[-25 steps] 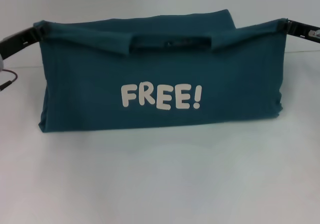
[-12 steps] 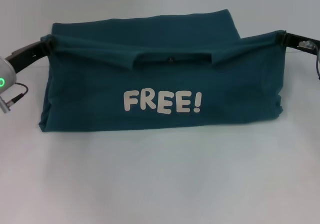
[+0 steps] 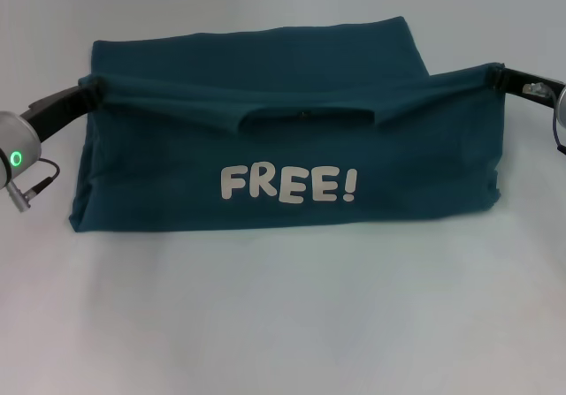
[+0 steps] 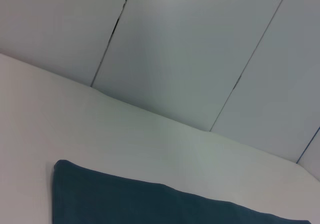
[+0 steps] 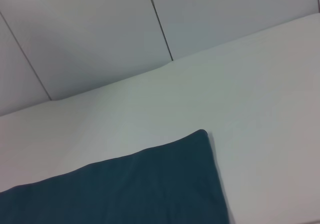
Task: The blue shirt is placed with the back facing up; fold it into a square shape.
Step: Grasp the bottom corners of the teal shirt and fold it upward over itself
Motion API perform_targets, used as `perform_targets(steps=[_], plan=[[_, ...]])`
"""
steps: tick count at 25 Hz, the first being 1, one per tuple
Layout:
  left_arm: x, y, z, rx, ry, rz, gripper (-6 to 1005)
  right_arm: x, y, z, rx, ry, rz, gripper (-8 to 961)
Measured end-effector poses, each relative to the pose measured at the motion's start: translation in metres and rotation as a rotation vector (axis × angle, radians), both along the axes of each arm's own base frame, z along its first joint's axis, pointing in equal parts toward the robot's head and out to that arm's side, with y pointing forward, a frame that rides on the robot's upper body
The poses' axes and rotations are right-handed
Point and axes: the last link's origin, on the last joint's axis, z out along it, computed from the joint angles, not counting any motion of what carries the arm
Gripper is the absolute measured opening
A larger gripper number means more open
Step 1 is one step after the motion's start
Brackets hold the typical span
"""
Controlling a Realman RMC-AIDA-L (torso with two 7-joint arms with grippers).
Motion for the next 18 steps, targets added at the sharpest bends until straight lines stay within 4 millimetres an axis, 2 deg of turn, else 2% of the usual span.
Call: perform_targets(steps=[18], plan=[[-0.0032,-0.0007,0.0019,0.008,0.007,0.007,26,-0.0042,-0.0004,-0.0101,-0.027,-0.01,0.008,123]])
